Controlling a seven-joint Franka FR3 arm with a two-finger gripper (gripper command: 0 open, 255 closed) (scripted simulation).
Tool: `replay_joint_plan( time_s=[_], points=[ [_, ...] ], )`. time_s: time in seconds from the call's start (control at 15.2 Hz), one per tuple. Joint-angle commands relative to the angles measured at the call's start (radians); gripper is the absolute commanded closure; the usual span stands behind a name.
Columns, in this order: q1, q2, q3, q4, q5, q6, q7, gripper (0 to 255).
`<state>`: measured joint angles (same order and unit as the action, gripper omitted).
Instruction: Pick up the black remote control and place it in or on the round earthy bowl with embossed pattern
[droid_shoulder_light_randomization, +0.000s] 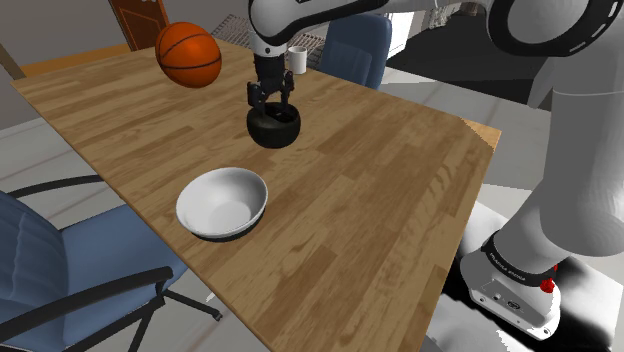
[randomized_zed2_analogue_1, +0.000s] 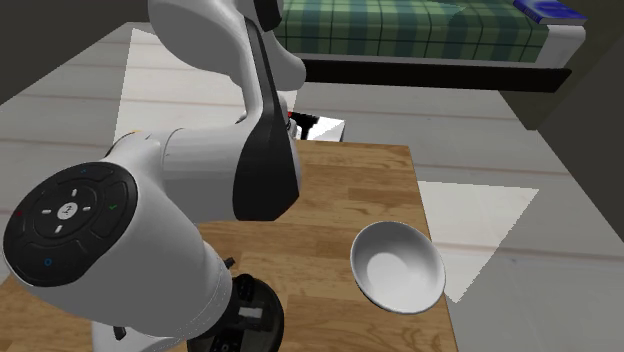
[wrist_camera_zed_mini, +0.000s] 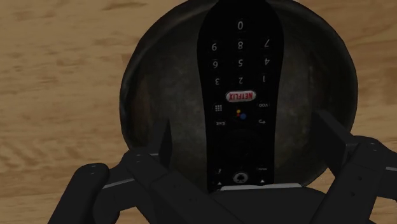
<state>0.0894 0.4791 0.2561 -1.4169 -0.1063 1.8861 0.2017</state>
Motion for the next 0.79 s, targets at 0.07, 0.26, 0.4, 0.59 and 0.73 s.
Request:
replay_joint_plan(
  time_s=[0.07, 0.26, 0.4, 0.59, 0.73],
  points=[
    [0.002, -0.008, 0.002, 0.055, 0.003, -0.063, -0.003, 0],
    [0.005, -0.009, 0.003, 0.113, 0.004, -0.122, -0.005, 0],
    [0.005, -0.009, 0.003, 0.113, 0.004, -0.122, -0.005, 0],
    [0.005, -0.009, 0.003, 0.113, 0.004, -0.122, -0.005, 0],
    [0.005, -0.009, 0.003, 0.113, 0.004, -0.122, -0.005, 0]
  ],
)
